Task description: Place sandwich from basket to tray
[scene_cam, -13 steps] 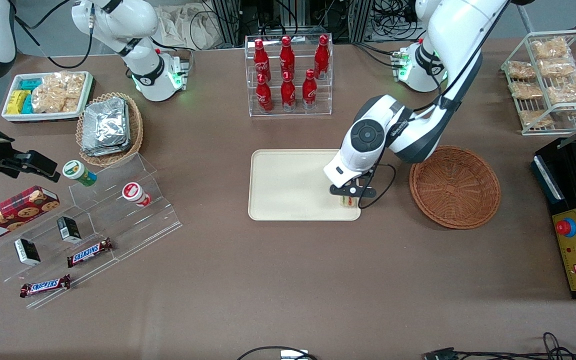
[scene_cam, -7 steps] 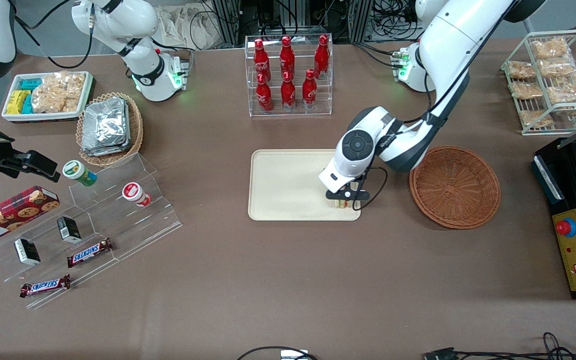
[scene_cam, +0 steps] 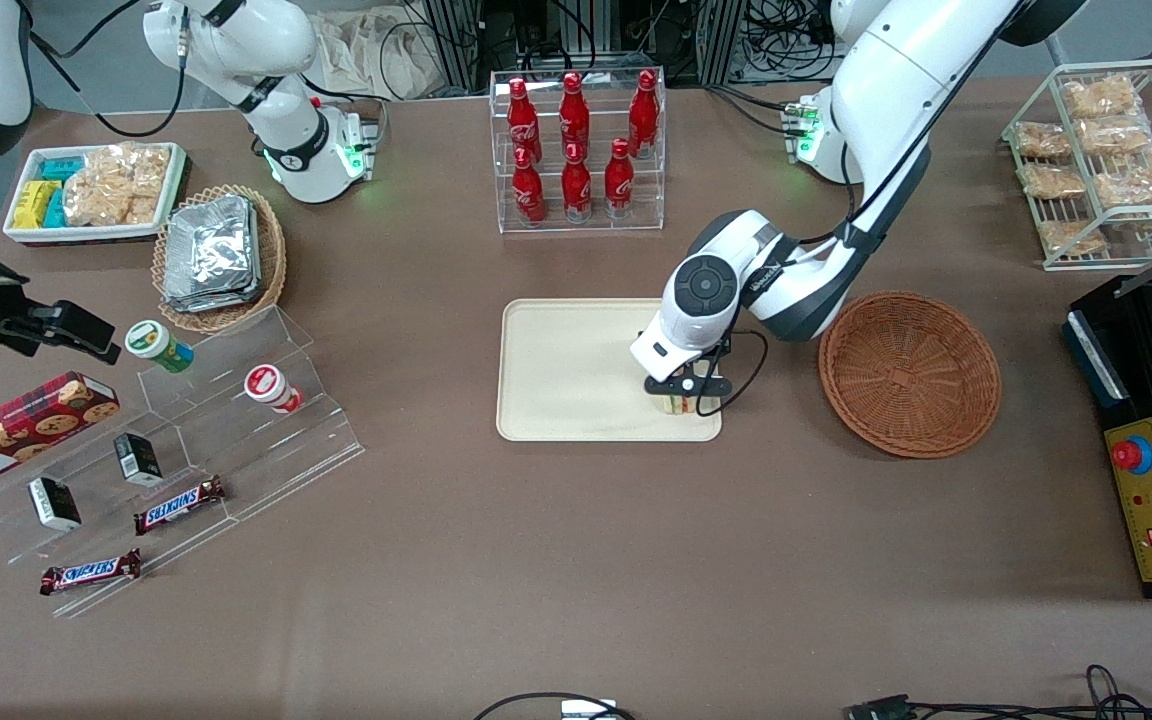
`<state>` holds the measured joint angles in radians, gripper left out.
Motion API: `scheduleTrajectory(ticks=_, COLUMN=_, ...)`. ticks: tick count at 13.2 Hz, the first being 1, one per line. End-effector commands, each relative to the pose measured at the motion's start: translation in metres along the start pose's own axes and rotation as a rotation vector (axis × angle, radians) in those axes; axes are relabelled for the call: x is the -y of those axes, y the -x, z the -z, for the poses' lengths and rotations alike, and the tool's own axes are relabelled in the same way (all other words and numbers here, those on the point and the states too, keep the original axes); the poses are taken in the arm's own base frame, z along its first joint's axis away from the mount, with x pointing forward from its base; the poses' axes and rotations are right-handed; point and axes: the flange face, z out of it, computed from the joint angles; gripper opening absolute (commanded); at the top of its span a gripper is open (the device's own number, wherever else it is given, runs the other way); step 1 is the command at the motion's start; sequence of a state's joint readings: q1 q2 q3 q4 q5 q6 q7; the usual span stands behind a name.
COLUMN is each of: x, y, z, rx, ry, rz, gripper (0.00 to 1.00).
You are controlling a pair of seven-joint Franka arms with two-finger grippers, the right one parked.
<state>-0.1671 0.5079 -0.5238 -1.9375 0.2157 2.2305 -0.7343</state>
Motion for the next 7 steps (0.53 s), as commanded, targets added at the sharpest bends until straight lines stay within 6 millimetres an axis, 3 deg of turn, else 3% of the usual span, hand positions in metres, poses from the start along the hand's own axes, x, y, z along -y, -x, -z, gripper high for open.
scheduleTrajectory(ticks=1, x=0.001, y=0.001, z=0.01, rx=-0.017, ry=-0.022, rz=0.01, gripper=1.0)
scheduleTrajectory(ticks=4, x=0.006, y=0.003, z=0.044, rx=-0.041, ry=-0.039, rz=0.025, gripper=1.0)
scheduleTrajectory(ticks=7, x=0.024, y=-0.001, z=0.125, rx=-0.101, ry=-0.054, rz=0.06, gripper=1.0)
